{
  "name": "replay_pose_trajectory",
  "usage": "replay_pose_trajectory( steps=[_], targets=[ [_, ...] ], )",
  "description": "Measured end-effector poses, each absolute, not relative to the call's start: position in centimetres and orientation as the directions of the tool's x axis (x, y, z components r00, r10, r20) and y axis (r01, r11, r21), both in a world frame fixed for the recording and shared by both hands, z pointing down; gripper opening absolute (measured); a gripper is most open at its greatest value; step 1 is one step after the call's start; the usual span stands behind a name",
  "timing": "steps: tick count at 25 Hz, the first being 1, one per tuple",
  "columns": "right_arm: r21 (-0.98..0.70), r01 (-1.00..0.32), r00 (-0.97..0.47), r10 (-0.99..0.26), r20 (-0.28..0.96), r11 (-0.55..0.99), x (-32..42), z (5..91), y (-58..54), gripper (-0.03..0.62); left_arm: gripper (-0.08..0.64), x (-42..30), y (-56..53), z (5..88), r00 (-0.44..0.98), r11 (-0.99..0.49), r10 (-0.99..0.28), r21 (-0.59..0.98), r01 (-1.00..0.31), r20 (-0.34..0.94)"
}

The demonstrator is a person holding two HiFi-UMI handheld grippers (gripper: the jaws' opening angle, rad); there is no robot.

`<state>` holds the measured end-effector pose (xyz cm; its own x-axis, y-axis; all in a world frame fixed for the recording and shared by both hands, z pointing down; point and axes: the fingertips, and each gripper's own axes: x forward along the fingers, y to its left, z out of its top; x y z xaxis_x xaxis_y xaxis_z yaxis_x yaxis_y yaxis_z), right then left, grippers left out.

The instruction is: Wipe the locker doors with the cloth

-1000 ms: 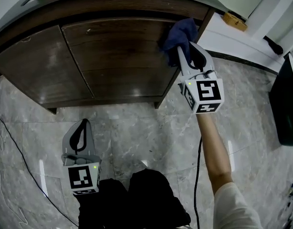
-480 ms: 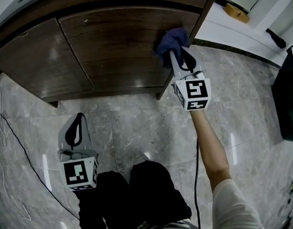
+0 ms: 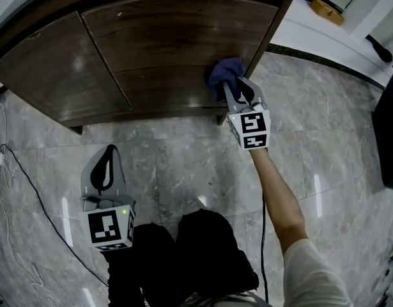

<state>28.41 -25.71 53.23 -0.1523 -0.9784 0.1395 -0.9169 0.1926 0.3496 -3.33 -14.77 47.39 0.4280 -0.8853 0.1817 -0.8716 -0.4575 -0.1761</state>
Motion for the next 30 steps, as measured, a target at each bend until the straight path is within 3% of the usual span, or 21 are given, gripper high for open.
replay_pose_trajectory(
  steps=[30],
  targets=[
    [0.242,-0.922,-0.181,-0.890,0.419,0.302,24.7,69.0,-26.3,0.084,0.000,-5.7,-14.3,48.3,0.394,-0.432,-0.894,-0.177,-0.885,0.213]
  ],
)
